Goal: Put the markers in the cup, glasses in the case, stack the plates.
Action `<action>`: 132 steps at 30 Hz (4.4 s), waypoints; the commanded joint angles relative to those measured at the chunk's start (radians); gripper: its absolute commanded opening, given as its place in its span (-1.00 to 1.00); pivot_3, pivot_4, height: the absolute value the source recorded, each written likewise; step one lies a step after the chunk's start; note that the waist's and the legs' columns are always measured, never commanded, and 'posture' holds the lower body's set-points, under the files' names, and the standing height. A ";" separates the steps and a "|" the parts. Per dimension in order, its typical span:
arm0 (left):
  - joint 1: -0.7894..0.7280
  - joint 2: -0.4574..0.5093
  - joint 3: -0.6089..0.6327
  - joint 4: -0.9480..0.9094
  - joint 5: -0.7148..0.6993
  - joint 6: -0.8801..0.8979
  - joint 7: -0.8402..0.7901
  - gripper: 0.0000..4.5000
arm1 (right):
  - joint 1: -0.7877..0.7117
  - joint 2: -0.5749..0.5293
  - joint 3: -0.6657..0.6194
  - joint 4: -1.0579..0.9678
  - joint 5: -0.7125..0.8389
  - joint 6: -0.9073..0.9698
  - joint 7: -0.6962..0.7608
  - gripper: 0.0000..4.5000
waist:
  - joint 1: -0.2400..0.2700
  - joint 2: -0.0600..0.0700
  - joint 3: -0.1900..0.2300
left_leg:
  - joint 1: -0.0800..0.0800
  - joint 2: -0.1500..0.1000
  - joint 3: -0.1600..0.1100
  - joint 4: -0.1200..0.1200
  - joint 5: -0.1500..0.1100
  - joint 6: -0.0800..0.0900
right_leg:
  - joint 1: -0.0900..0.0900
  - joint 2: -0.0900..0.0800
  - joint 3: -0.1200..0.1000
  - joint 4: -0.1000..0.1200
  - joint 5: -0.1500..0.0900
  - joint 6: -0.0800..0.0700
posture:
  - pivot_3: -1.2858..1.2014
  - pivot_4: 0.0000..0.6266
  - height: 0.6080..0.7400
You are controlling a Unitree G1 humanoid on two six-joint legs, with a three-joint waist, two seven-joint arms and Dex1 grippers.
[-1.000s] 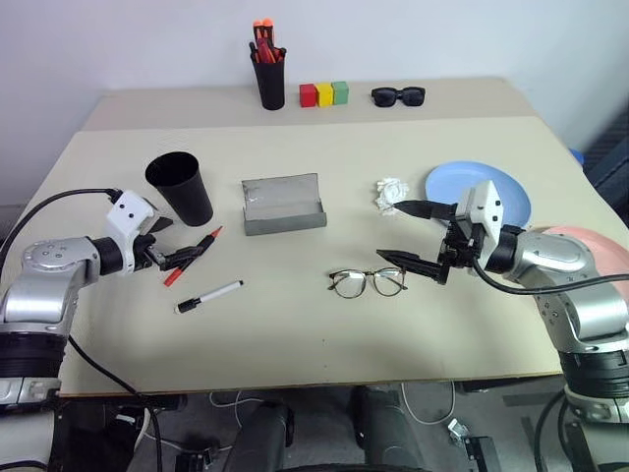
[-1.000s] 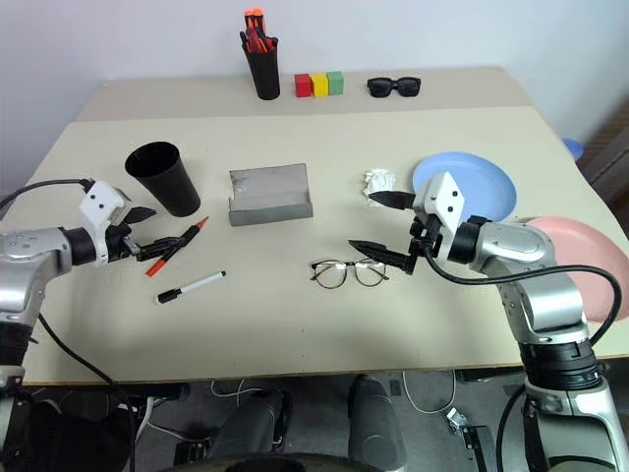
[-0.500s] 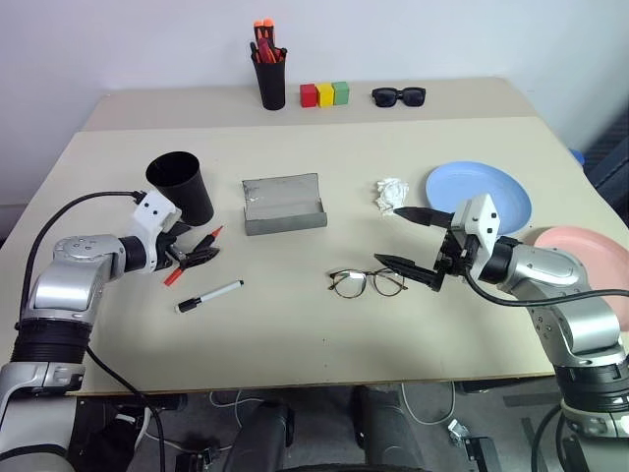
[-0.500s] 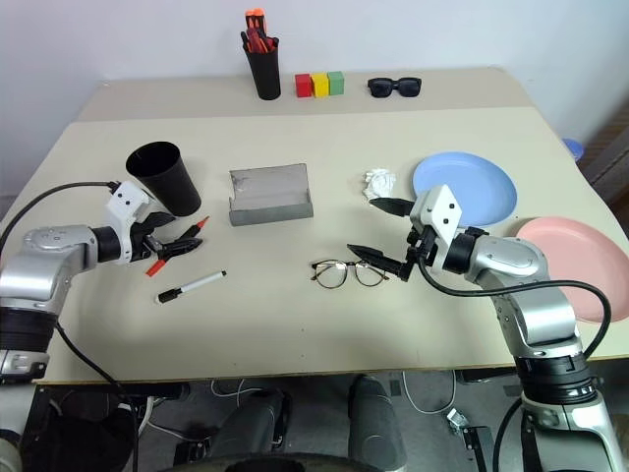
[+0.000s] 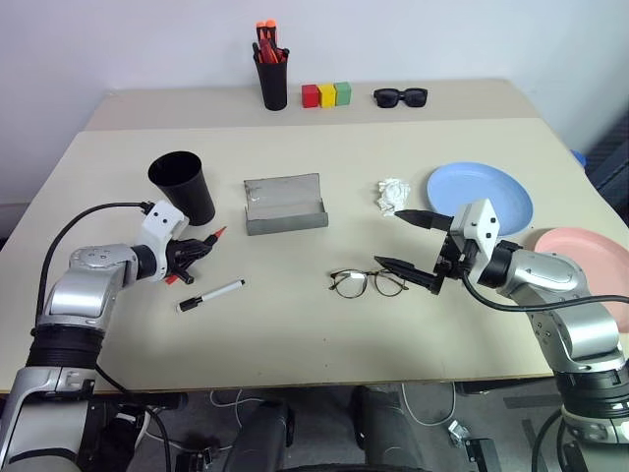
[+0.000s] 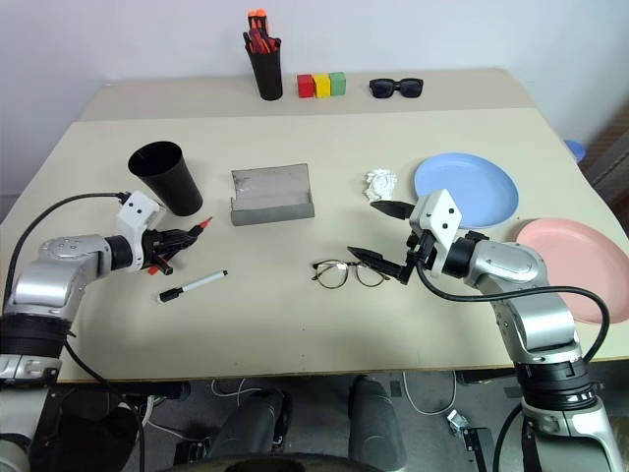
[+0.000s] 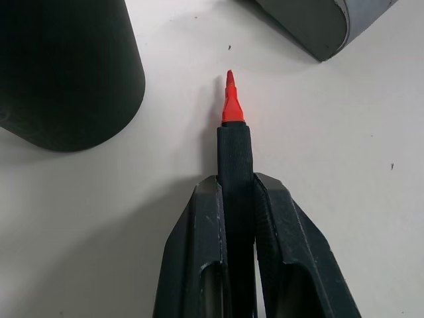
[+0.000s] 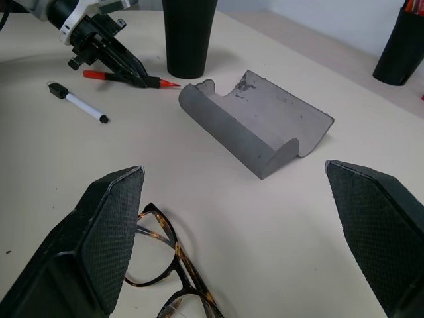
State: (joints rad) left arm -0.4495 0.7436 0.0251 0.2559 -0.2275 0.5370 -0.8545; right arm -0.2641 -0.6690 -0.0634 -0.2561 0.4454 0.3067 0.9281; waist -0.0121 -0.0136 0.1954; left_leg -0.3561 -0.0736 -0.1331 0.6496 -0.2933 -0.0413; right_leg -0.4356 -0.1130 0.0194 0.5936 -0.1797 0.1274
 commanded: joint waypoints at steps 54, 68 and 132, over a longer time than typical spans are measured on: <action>0.443 0.247 0.305 -0.184 -0.045 -0.083 -0.009 -0.99 | 0.020 -0.082 -0.058 -0.161 0.239 0.150 0.152 1.00 | 0.002 -0.003 0.000 | 0.000 0.001 0.000 0.000 0.000 0.000 | 0.000 0.000 0.000 0.000 -0.001 0.000 | 0.03 -0.52 1.00; 0.409 0.230 0.221 -0.117 0.011 -0.084 -0.013 0.29 | 0.060 -0.083 -0.034 -0.181 0.218 0.121 0.158 1.00 | 0.000 -0.003 0.000 | 0.000 0.001 0.000 -0.001 0.000 0.000 | 0.000 -0.001 0.000 0.000 0.000 0.000 | 0.03 -0.52 1.00; -0.392 -0.150 0.293 0.106 -0.130 -0.545 0.055 -0.99 | -0.008 -0.018 0.010 -0.053 0.092 0.009 0.105 1.00 | 0.003 -0.005 0.000 | -0.001 0.000 0.000 0.004 0.001 -0.001 | 0.001 0.000 0.000 0.001 0.001 0.001 | 0.03 -0.52 1.00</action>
State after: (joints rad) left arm -0.8150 0.5994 0.2789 0.3442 -0.3746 0.0717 -0.8577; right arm -0.2556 -0.6947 -0.0472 -0.3052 0.5397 0.3366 1.0362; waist -0.0094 -0.0182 0.1957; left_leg -0.3567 -0.0743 -0.1332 0.6529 -0.2927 -0.0422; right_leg -0.4350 -0.1131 0.0199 0.5942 -0.1788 0.1281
